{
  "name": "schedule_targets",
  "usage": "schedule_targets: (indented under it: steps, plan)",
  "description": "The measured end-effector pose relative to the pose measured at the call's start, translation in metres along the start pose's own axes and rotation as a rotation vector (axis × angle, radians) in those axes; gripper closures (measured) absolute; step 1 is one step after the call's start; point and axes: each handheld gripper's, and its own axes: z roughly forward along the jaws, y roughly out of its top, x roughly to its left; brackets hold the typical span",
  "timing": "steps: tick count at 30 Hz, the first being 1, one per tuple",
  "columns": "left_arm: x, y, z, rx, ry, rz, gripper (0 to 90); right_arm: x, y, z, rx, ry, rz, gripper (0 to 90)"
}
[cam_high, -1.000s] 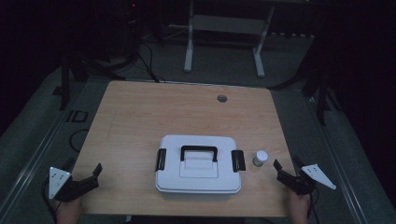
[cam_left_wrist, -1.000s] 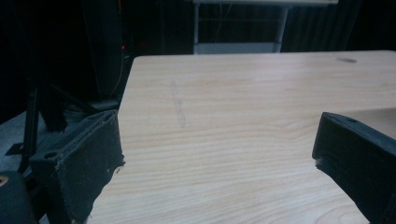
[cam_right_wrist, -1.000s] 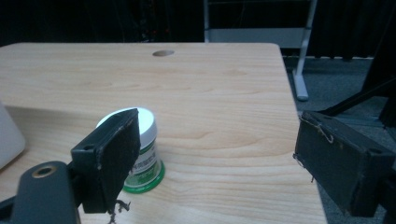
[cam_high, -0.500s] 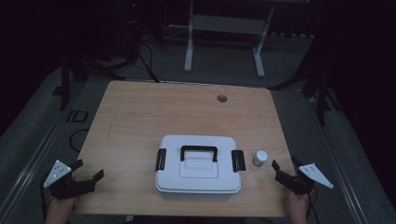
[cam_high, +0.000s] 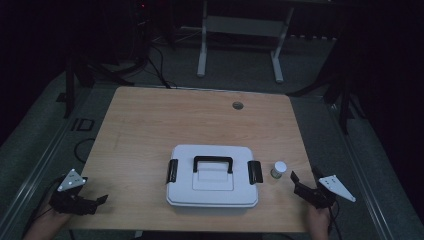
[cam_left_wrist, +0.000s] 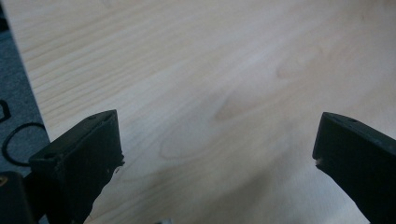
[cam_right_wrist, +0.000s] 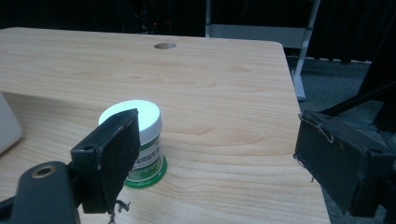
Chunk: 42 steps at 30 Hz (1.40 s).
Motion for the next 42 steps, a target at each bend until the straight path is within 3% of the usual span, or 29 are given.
schedule_targets:
  steps: [2, 5, 10, 12, 22, 28, 32, 33, 35, 38, 42]
  plan:
    - [0.0, 0.003, -0.002, 0.066, 0.001, 0.055, 1.1, 0.0, 0.0, 0.0, -0.001, 0.003, 0.004, 13.8]
    - [0.0, 0.008, -0.004, 0.142, 0.003, 0.101, 1.1, 0.0, 0.0, 0.0, -0.004, 0.003, 0.003, 13.8]
    - [0.0, 0.012, -0.006, 0.216, -0.008, 0.135, 1.2, 0.0, 0.0, 0.0, -0.004, 0.006, 0.003, 13.8]
    - [0.0, 0.015, -0.007, 0.272, -0.009, 0.16, 1.2, 0.0, 0.0, -0.001, -0.006, 0.007, 0.004, 13.8]
    - [-0.003, 0.03, -0.008, 0.449, -0.015, 0.263, 1.2, -0.001, 0.0, -0.001, -0.015, 0.014, 0.011, 13.8]
    - [-0.006, 0.039, -0.005, 0.582, -0.026, 0.323, 1.2, -0.002, 0.0, -0.002, -0.022, 0.018, 0.019, 13.8]
    - [-0.008, 0.043, -0.001, 0.668, -0.037, 0.349, 1.2, -0.002, 0.0, -0.002, -0.023, 0.023, 0.022, 13.8]
    - [-0.01, 0.043, 0.001, 0.689, -0.056, 0.345, 1.2, -0.002, 0.0, -0.003, -0.022, 0.023, 0.023, 13.8]
    - [-0.013, 0.045, 0.0, 0.693, -0.081, 0.363, 1.1, -0.002, 0.0, -0.003, -0.024, 0.025, 0.027, 13.8]
    - [-0.012, 0.049, -0.001, 0.682, -0.145, 0.338, 1.2, -0.003, 0.0, -0.003, -0.025, 0.025, 0.028, 13.8]
    - [-0.015, 0.049, 0.001, 0.711, -0.149, 0.347, 1.2, -0.002, 0.0, -0.003, -0.023, 0.026, 0.027, 13.7]
